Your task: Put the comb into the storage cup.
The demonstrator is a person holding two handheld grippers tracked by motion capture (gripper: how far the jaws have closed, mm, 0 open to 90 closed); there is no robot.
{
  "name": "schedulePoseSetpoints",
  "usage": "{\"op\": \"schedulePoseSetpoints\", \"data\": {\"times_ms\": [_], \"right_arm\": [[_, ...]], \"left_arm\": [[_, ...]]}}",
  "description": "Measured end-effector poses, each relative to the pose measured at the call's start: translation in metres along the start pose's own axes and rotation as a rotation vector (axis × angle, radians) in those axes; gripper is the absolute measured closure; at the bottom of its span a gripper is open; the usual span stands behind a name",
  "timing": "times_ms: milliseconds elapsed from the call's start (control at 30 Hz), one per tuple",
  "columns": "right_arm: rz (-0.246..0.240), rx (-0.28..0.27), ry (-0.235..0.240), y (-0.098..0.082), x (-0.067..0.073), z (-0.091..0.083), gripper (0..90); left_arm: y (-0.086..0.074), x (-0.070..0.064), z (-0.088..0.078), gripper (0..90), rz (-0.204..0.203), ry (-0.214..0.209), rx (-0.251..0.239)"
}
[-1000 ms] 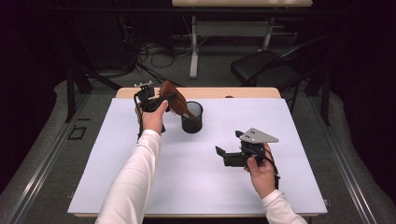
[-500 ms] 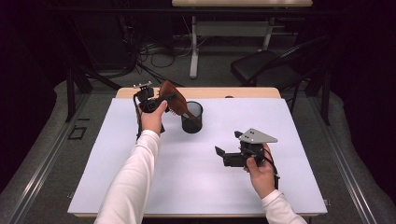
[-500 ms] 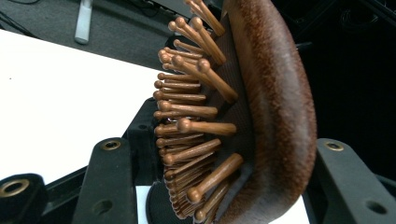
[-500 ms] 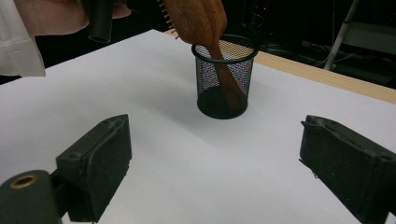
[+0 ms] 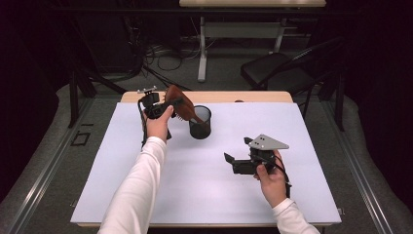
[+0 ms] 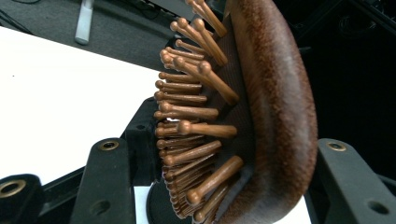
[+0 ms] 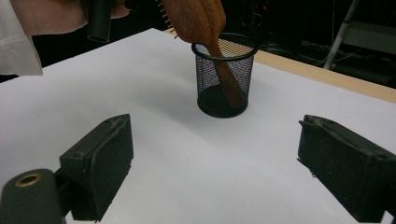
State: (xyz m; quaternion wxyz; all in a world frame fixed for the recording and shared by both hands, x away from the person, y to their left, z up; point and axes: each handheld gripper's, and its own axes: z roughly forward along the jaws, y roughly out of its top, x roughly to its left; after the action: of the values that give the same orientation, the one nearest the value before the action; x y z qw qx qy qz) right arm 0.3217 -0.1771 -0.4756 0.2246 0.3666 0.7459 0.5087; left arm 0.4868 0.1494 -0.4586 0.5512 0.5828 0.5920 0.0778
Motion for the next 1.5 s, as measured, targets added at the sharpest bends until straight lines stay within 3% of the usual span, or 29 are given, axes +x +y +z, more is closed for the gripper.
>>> {"op": "schedulePoseSetpoints", "data": {"times_ms": [933,1500], "right_arm": [[0.000,0.002,-0.002,-0.0001,-0.0001,0.0002,11.0],[-0.004,0.003,0.000,-0.0003,0.0006,0.0006,11.2]], "left_arm": [[-0.0005,-0.0035,-0.0008,43.6,0.006,0.017,0.004],[-0.0013,-0.0037,-0.0008,32.2,-0.007,0.028,-0.008]]}}
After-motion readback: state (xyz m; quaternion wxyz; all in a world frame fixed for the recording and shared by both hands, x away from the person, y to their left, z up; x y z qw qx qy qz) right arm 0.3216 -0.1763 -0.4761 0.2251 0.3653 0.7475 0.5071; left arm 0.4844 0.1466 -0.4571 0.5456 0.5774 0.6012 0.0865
